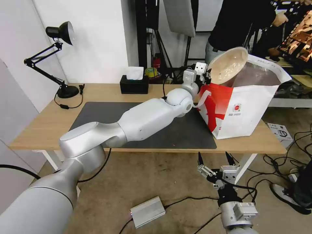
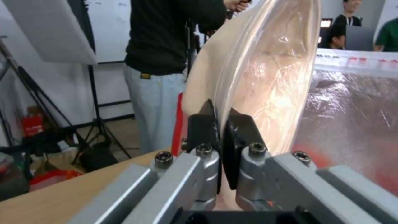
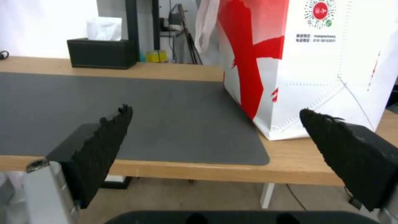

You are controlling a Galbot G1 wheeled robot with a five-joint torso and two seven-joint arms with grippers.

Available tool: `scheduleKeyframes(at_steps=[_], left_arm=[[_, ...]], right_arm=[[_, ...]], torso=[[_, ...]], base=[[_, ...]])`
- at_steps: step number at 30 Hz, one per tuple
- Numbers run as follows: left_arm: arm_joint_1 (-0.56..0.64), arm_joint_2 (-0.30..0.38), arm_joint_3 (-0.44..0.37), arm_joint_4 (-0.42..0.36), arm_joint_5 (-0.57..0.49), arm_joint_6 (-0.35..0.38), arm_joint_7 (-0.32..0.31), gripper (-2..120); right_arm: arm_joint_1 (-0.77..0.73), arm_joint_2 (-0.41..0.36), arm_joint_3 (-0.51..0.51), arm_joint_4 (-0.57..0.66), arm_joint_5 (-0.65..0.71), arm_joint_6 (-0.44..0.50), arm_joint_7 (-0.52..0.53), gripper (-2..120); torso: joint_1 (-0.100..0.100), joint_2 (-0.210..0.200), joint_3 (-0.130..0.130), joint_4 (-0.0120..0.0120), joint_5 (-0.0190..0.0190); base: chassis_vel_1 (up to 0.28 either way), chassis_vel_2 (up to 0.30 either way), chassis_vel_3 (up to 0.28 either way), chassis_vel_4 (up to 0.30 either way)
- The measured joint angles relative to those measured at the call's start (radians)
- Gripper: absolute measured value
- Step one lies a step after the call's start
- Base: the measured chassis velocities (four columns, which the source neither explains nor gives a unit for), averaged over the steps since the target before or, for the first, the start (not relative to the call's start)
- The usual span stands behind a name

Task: Pick up the trash from the table and place it into the takeout bag.

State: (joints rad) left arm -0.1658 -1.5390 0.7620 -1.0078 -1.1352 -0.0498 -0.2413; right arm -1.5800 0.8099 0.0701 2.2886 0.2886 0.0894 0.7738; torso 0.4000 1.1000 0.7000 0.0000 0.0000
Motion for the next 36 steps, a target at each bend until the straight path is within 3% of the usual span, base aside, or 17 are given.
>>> scheduleKeyframes(at_steps=[12, 19, 36], left_arm=[[-0.022, -0.012, 0.032, 0.039, 0.025, 0.001, 0.046, 1], [-0.035, -0.014, 0.057, 0.076, 0.097, 0.043, 0.058, 1], [-0.081, -0.035, 0.104, 0.155, 0.121, 0.101, 0.141, 1]], right_arm=[[0.0, 0.0, 0.0, 0.0, 0.0, 0.0, 0.0, 100], [0.0, 0.0, 0.0, 0.0, 0.0, 0.0, 0.0, 100], [0.0, 0.0, 0.0, 0.0, 0.0, 0.0, 0.0, 100]], torso=[[0.0, 0.0, 0.0, -0.0001, 0.0], [0.0, 0.0, 0.0, 0.0, 0.0], [0.0, 0.0, 0.0, 0.0, 0.0]], base=[[0.0, 0.0, 0.0, 0.0], [0.0, 0.0, 0.0, 0.0], [0.0, 0.0, 0.0, 0.0]])
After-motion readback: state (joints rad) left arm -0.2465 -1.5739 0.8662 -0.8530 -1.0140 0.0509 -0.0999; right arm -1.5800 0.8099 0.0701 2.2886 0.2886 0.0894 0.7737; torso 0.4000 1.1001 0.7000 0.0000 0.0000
